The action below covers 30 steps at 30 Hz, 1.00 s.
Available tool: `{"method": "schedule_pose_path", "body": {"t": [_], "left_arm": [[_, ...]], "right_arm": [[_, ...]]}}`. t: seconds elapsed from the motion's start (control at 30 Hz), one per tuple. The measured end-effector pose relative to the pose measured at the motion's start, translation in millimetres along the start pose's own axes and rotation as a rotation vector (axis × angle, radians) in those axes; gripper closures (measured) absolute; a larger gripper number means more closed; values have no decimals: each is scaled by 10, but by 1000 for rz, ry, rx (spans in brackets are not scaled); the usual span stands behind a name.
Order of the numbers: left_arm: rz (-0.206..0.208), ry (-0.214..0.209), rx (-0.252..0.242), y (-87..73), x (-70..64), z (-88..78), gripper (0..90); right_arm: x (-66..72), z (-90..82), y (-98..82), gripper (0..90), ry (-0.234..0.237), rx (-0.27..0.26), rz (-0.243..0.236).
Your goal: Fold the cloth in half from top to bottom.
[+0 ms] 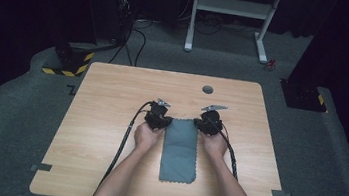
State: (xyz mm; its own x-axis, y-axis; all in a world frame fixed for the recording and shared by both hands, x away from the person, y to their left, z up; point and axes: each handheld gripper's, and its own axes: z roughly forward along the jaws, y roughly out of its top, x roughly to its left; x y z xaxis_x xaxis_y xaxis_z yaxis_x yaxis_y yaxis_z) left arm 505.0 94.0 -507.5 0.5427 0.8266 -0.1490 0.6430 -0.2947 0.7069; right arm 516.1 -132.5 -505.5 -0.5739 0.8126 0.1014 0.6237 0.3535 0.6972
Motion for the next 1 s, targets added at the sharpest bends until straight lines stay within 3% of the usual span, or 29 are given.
{"method": "schedule_pose_path", "body": {"t": [0.27,0.4,0.43,0.5,0.67,0.77,0.83,1.0], "left_arm": [[16,-16,-33,73,5,-121,892],[-14,-37,-75,161,21,-196,895],[1,-28,-74,197,16,-209,895],[23,-16,-76,265,6,-223,896],[26,-4,-86,399,-8,-197,896],[19,-10,-106,454,6,-220,896],[11,-16,-124,468,24,-257,896],[21,-36,-115,420,41,-326,894]], "right_arm": [[5,-139,36,900,16,-45,-18],[9,-248,85,900,-5,-95,-30],[5,-263,102,900,-9,-105,-30],[-11,-285,122,900,-6,-112,-17],[-85,-289,172,900,-20,-108,3],[-116,-350,259,900,-18,-133,21],[-107,-374,292,900,-20,-131,12],[-53,-405,284,900,5,-142,-8]]}}
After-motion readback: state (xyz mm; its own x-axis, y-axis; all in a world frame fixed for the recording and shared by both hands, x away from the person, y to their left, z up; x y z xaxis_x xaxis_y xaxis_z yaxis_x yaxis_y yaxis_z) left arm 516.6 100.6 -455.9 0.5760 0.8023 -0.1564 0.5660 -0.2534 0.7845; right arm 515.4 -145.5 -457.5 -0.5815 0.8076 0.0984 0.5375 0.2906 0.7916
